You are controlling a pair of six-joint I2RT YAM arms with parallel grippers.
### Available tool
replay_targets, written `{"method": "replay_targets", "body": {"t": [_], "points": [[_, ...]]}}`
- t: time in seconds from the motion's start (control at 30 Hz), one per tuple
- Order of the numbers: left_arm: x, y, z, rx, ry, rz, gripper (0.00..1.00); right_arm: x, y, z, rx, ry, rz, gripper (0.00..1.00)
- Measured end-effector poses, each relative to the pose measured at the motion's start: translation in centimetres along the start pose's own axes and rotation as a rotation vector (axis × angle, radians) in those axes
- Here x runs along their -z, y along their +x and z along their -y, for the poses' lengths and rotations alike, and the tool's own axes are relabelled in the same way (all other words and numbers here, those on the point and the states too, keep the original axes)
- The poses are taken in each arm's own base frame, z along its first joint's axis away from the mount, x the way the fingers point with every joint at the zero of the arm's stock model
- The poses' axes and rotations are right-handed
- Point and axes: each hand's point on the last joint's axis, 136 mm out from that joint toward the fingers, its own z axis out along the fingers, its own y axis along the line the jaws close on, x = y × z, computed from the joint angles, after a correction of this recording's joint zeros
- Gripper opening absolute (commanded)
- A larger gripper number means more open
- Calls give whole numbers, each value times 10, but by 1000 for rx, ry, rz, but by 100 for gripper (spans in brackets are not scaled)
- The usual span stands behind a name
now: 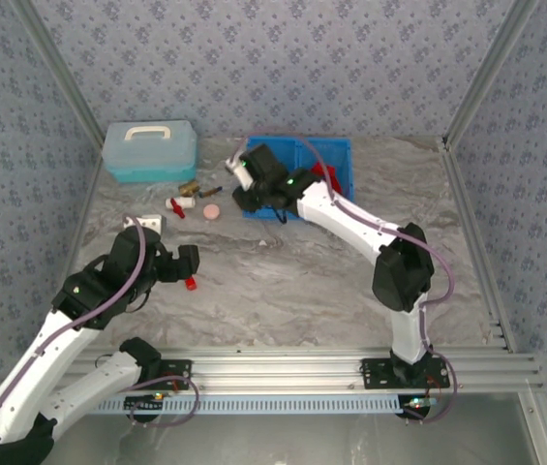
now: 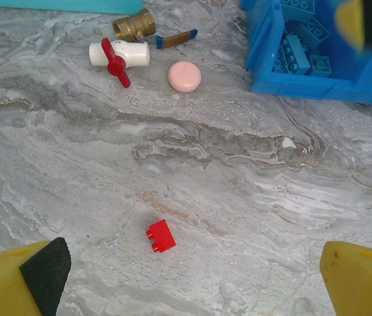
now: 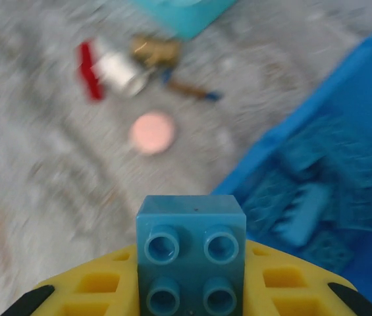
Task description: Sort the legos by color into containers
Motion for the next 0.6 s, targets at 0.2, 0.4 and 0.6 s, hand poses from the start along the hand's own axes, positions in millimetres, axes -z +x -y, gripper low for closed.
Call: {"method": "replay_targets", "body": {"t": [0.2,0.4,0.6], "points": [[-8,10,1,28,-3,-50,99,-53,-17,75,-146,165,8,29],[-22,34,-6,72,-59,-138,99,-111,25,90,-188,192,-118,35],[-42,68,-15,100,-107,-236,99,-117,41,90,-215,189,-173,57]]}}
